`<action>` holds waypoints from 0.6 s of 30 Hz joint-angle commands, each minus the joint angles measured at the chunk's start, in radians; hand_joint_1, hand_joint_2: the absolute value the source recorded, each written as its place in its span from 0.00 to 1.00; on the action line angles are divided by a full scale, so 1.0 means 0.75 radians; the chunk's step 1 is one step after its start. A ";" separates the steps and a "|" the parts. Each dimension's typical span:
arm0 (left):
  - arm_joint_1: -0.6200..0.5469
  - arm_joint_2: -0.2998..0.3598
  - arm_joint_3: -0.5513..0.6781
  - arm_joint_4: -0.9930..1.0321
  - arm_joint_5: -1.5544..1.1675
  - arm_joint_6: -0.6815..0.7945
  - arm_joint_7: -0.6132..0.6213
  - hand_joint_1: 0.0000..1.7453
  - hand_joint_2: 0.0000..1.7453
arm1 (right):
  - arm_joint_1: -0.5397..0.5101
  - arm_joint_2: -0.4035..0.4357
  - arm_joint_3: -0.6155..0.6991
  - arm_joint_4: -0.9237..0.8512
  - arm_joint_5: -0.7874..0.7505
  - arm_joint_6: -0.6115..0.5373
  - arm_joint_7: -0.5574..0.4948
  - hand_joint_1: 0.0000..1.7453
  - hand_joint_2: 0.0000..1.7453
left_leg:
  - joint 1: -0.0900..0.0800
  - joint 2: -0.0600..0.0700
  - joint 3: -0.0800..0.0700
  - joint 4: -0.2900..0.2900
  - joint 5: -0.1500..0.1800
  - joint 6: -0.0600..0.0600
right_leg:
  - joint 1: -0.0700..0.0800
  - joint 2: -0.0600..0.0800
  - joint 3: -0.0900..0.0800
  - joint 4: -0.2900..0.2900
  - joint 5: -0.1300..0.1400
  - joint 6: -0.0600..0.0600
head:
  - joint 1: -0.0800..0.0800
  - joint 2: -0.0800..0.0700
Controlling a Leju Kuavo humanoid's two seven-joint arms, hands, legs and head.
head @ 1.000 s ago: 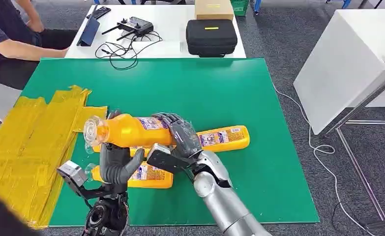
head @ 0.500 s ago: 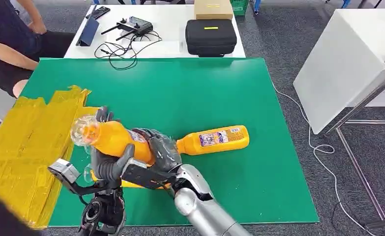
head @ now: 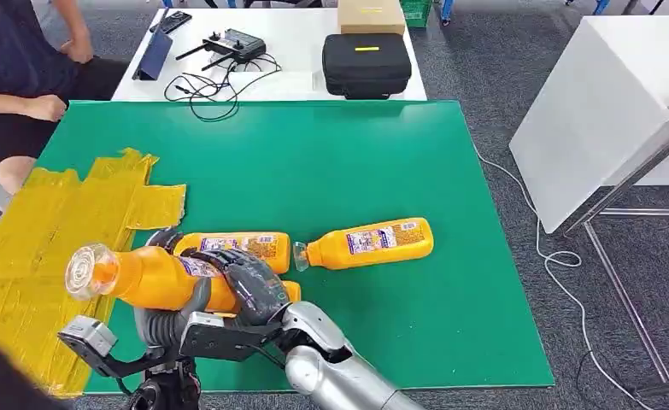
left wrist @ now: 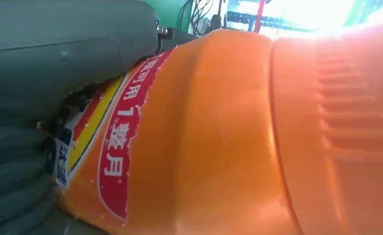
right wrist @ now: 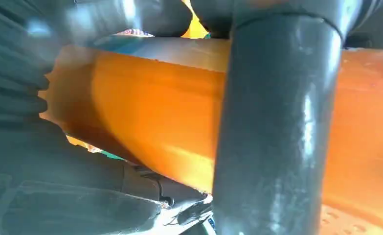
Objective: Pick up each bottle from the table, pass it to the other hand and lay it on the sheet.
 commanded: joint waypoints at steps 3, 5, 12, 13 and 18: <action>-0.048 0.004 0.038 -0.041 -0.017 -0.035 0.016 1.00 1.00 | -0.001 0.004 0.210 0.127 0.017 0.018 -0.049 1.00 1.00 | 0.001 -0.003 0.004 -0.002 -0.001 0.000 | 0.001 -0.005 0.005 -0.002 -0.002 0.000 | 0.000 0.000; -0.048 0.004 0.038 -0.041 -0.017 -0.035 0.016 1.00 1.00 | -0.001 0.004 0.210 0.127 0.017 0.018 -0.049 1.00 1.00 | 0.000 -0.003 0.004 -0.002 -0.001 0.000 | 0.000 -0.005 0.005 -0.001 -0.002 0.000 | 0.000 0.000; -0.002 0.002 0.146 -0.134 -0.073 -0.026 0.002 1.00 1.00 | -0.018 -0.011 0.062 0.135 0.017 -0.034 -0.107 0.00 0.00 | 0.000 -0.004 0.008 -0.002 -0.001 0.000 | 0.001 -0.007 0.009 -0.002 -0.003 0.001 | 0.001 0.000; 0.009 0.008 0.193 -0.173 -0.190 0.071 -0.007 1.00 1.00 | -0.009 -0.037 -0.008 0.088 0.013 -0.033 -0.135 0.00 0.00 | 0.000 -0.003 0.007 -0.002 -0.001 0.000 | 0.001 -0.006 0.007 -0.001 -0.003 0.001 | 0.001 0.000; 0.010 0.027 0.297 -0.226 -0.473 0.271 -0.012 1.00 1.00 | 0.026 -0.093 -0.138 -0.030 0.019 -0.022 -0.181 0.00 0.00 | 0.000 -0.002 0.004 -0.002 0.000 0.000 | 0.000 -0.004 0.004 -0.001 -0.001 0.000 | 0.001 0.000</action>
